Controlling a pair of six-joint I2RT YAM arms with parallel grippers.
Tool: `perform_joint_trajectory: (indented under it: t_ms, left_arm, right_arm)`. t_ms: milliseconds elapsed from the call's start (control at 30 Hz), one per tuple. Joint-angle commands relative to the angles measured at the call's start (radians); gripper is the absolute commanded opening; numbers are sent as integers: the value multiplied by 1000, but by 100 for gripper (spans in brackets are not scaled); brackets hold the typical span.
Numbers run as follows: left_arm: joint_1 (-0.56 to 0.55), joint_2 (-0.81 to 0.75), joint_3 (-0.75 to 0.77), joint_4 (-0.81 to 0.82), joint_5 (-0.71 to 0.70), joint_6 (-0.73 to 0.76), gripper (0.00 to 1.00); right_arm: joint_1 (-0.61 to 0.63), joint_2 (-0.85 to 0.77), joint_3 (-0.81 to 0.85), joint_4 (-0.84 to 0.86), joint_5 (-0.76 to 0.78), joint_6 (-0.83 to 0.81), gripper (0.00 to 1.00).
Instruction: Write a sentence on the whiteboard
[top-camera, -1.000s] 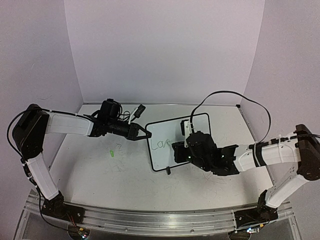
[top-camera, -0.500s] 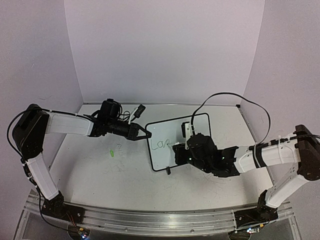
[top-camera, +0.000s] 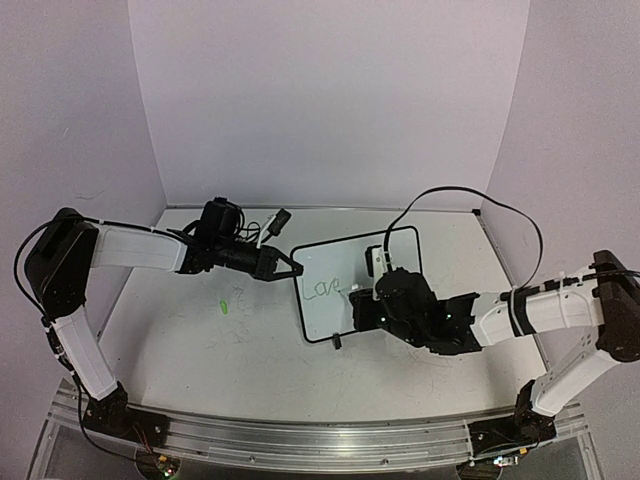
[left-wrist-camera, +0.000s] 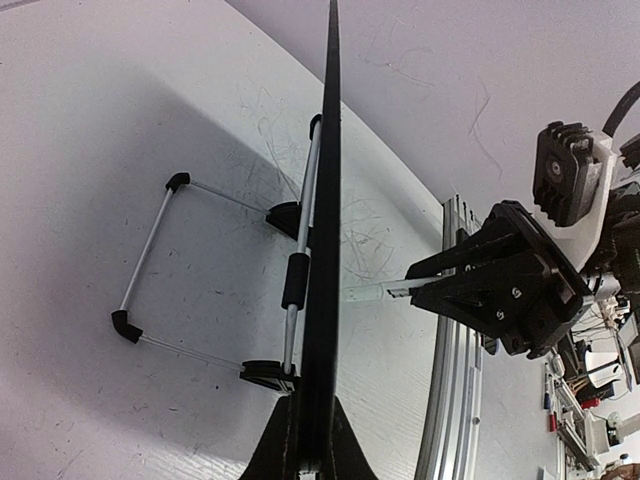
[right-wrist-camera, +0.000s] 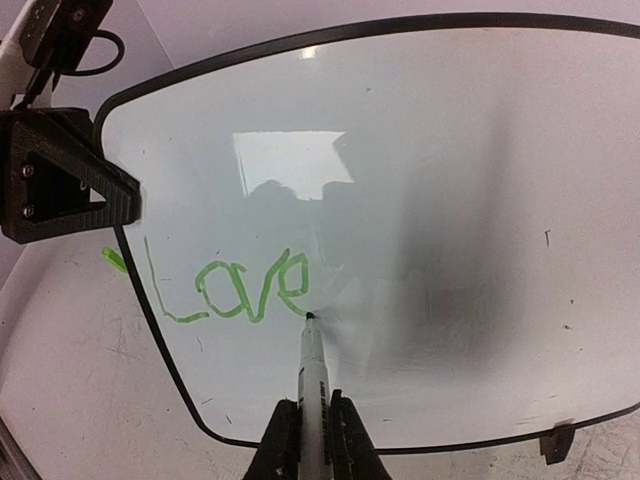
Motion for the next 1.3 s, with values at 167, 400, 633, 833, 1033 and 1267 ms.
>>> perform_joint_trajectory:
  t_ms: [167,400,633,833,1033,1267]
  left_arm:
    - [-2,-43,11,-11,40,0,0]
    - [-3,-34,17,-16,36,7,0]
    - [-2,-42,19,-34,23,26,0]
    - [-3,-47,25,-44,15,33,0]
    - [-3,-45,27,-49,15,35,1]
    - [-3,-46,31,-56,10,39,1]
  right_arm:
    - [-3,-266,-58,26,-58,-141,0]
    - [-37,-410,-136,39,-40,-263,0]
    - [-37,-456,-124,30,48,-279,0]
    - [-36,-445,-118,-10,-3,-244,0]
    - [-37,-384,-93,-15,-46,-204,0]
    - [-37,-297,-56,-25,-44,-187,0]
